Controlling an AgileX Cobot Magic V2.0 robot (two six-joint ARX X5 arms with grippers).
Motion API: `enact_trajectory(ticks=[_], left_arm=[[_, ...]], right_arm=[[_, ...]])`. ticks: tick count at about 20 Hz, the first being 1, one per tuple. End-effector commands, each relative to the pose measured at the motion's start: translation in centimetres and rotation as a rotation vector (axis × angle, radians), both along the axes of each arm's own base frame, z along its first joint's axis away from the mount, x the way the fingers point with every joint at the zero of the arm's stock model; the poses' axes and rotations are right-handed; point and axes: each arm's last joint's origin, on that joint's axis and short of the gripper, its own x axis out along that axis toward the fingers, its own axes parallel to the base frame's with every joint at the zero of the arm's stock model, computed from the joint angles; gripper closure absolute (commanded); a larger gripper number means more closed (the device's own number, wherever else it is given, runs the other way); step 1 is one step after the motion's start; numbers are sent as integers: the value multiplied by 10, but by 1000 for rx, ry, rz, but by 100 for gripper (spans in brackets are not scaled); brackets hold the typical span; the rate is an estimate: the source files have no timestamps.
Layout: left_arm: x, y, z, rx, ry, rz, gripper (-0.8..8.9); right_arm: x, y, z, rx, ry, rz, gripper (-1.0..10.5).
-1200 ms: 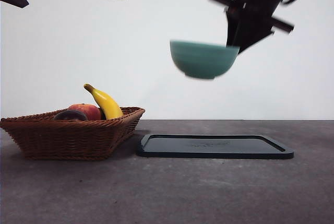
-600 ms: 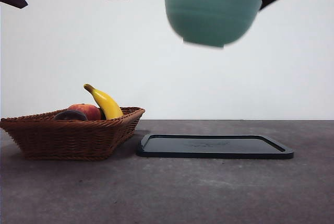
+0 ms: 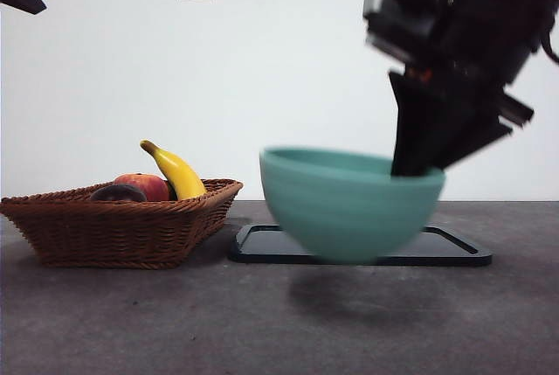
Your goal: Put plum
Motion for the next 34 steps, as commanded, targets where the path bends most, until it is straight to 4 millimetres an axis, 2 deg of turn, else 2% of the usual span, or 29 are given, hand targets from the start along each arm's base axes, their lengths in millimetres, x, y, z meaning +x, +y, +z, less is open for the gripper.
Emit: enact_trajectory(ticks=[1,7,15,18,22,25,29,34], left_arm=[[1,-1,4,-4,-24,-17,409],[1,-1,4,-4,-23,-17,409],[1,-1,4,-3,-21,-17,409],[1,-1,4,-3,-21,-17,409],[1,-1,4,-3,-19,-17,409],[0,-1,3,0,-13,-17,409],[0,-1,3,0,-13,-17,409],[0,-1,3,2,-7,-17,409]], right_arm=[[3,4,-12,-5,17,-6,935],[9,8,-33,-32,59,-6,935],[7,11,-36,-44,76,4,924],[7,12,-35,-42,77,1,785],[7,11,-31,-45,61,-22,772],[3,8,-15,-11,15,-25,772],[-8,0,24,40,-61,-23,772],[-39,-20,73,128,-171,14,772]])
